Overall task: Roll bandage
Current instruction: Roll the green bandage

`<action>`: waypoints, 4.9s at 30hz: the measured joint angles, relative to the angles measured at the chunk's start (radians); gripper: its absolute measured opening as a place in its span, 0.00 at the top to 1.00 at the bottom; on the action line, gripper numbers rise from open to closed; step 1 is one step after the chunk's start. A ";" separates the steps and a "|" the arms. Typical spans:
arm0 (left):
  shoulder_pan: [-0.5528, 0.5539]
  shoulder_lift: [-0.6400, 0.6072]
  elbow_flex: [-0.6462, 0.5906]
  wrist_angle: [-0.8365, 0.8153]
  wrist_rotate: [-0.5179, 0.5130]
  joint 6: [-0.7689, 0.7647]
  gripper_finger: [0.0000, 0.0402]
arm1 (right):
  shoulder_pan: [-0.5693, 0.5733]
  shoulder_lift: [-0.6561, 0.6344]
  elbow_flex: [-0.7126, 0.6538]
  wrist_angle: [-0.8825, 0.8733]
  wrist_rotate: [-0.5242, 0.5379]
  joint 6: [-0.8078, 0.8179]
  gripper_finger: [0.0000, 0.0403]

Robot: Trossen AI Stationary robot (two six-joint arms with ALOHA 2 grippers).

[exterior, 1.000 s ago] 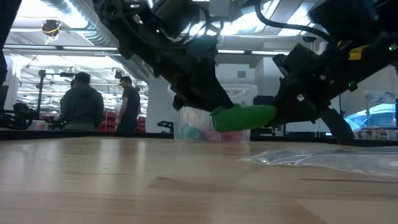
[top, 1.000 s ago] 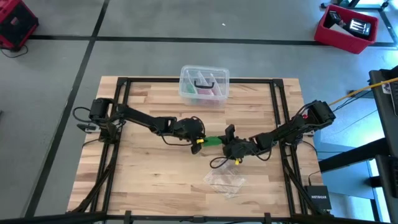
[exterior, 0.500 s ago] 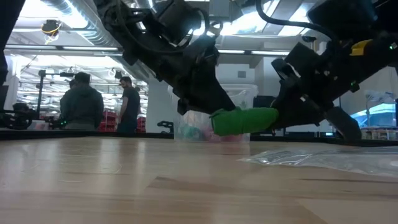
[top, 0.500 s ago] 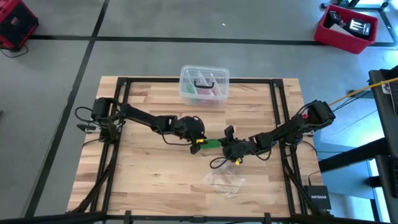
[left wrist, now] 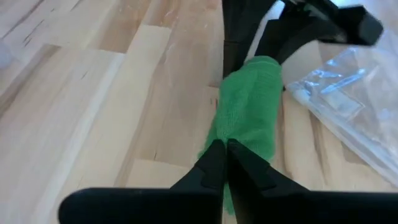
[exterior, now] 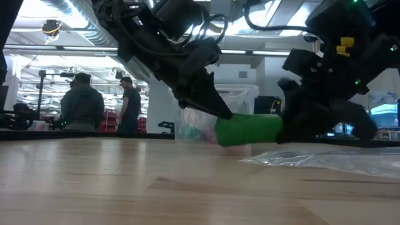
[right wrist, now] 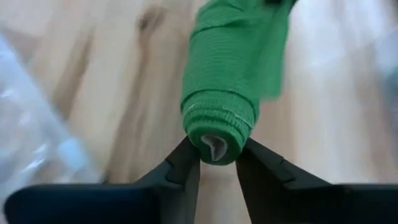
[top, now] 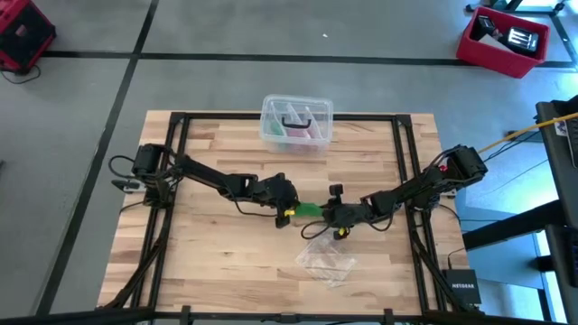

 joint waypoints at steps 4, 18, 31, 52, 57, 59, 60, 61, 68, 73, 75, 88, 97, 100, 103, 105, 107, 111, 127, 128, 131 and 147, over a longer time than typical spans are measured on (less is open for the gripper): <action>-0.028 0.000 0.000 -0.002 -0.047 0.029 0.99 | 0.000 -0.044 0.019 -0.175 -0.094 0.130 0.70; -0.046 0.000 0.000 0.038 -0.079 0.098 0.99 | -0.085 -0.202 0.055 -0.207 -0.180 0.186 0.64; -0.047 0.000 0.000 0.031 -0.078 0.112 0.99 | -0.262 -0.101 0.056 -0.041 -0.540 0.194 0.64; -0.047 0.000 0.000 0.029 -0.078 0.107 0.98 | -0.262 -0.051 0.056 -0.002 -0.484 0.158 0.96; -0.047 -0.001 0.000 0.006 -0.078 0.072 0.98 | -0.262 -0.052 0.058 -0.009 -0.500 0.154 0.97; -0.047 -0.001 0.000 -0.004 -0.080 0.063 0.98 | -0.262 -0.058 0.067 -0.028 -0.535 0.172 0.98; -0.047 -0.001 0.000 -0.008 -0.082 0.062 0.98 | -0.262 -0.062 0.075 -0.042 -0.545 0.179 0.98; -0.047 -0.002 0.000 -0.014 -0.082 0.062 0.98 | -0.262 -0.064 0.085 -0.062 -0.546 0.186 0.98; -0.047 -0.002 0.002 -0.005 -0.086 0.060 0.98 | -0.262 -0.075 0.133 -0.190 -0.536 0.199 0.99; -0.047 -0.006 0.000 0.010 -0.056 0.050 0.98 | -0.262 -0.069 0.130 -0.193 -0.537 0.200 0.99; -0.047 -0.006 -0.001 -0.008 -0.048 0.041 0.95 | -0.261 -0.069 0.126 -0.204 -0.542 0.201 0.99; -0.123 -0.009 0.024 0.040 -0.032 0.245 0.70 | -0.261 -0.068 0.126 -0.211 -0.523 0.200 0.99; -0.123 0.065 0.023 0.033 -0.186 0.266 0.70 | -0.262 -0.068 0.126 -0.203 -0.517 0.210 0.99; -0.109 0.066 0.023 0.033 -0.175 0.268 0.70 | -0.262 -0.068 0.126 -0.203 -0.528 0.226 0.99; -0.102 0.066 0.022 0.033 -0.144 0.283 0.70 | -0.262 -0.068 0.126 -0.201 -0.529 0.228 0.99; -0.101 0.066 0.022 0.036 -0.141 0.298 0.70 | -0.262 -0.068 0.126 -0.201 -0.528 0.231 0.99; -0.104 0.066 0.021 0.043 -0.141 0.318 0.70 | -0.262 -0.068 0.126 -0.201 -0.519 0.238 0.99; -0.118 0.066 0.021 0.083 -0.140 0.368 0.70 | -0.269 -0.068 0.126 -0.201 -0.519 0.254 0.99; -0.086 0.153 0.024 0.072 -0.200 0.356 0.70 | -0.270 -0.068 0.130 -0.210 -0.590 0.326 0.99; -0.085 0.153 0.024 0.069 -0.199 0.349 0.70 | -0.270 -0.068 0.136 -0.224 -0.601 0.333 0.99; -0.079 0.154 0.025 0.051 -0.194 0.337 0.70 | -0.273 -0.074 0.162 -0.300 -0.625 0.341 0.99; -0.076 0.158 0.024 0.059 -0.199 0.333 0.70 | -0.419 -0.189 0.167 -0.481 -0.651 0.305 1.00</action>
